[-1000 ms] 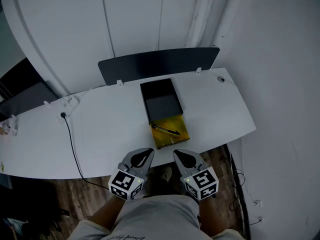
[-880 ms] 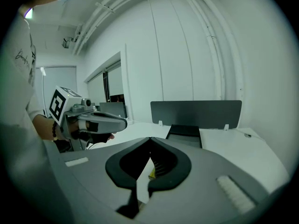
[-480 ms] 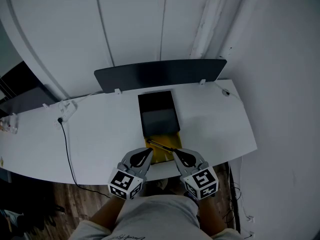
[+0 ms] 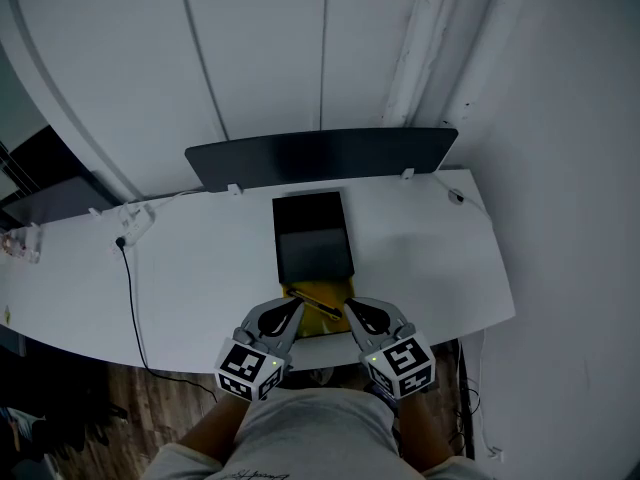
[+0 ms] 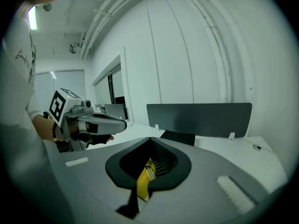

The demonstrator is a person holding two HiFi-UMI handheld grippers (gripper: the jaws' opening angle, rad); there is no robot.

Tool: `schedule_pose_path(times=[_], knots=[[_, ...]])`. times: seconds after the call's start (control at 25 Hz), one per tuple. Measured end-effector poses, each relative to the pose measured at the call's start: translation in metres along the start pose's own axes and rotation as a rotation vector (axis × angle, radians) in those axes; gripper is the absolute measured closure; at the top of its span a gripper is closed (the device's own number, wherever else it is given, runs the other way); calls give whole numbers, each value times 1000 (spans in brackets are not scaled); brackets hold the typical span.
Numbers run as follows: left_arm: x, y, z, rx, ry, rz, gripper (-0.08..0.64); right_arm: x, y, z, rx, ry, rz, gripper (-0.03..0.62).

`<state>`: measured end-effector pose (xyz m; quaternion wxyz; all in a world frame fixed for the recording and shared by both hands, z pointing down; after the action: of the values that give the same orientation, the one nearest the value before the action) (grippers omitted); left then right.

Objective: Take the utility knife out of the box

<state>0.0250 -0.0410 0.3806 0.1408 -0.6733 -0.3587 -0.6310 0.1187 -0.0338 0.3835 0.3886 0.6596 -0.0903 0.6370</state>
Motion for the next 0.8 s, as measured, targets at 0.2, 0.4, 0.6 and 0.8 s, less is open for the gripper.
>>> schedule_pose_path(times=[0.2, 0.4, 0.6, 0.8], knots=[[-1, -1, -5, -17, 1, -10, 558, 0, 5, 0, -10, 10, -6, 577], [2, -3, -12, -14, -3, -18, 560, 4, 11, -6, -20, -3, -34, 577], [4, 1, -20, 16, 2, -33, 560, 4, 19, -6, 1, 0, -47, 577], [6, 5, -33, 38, 13, -54, 560, 8, 30, -6, 13, 8, -86, 578]])
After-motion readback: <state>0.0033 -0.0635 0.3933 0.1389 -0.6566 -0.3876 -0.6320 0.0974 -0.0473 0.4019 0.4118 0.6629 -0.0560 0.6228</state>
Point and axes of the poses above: the fingertips, and each gripper's own axes: y forward along the fingers, z to its right, x out of its underside, the point moved 1 cm from there along -y, backward along the fingers
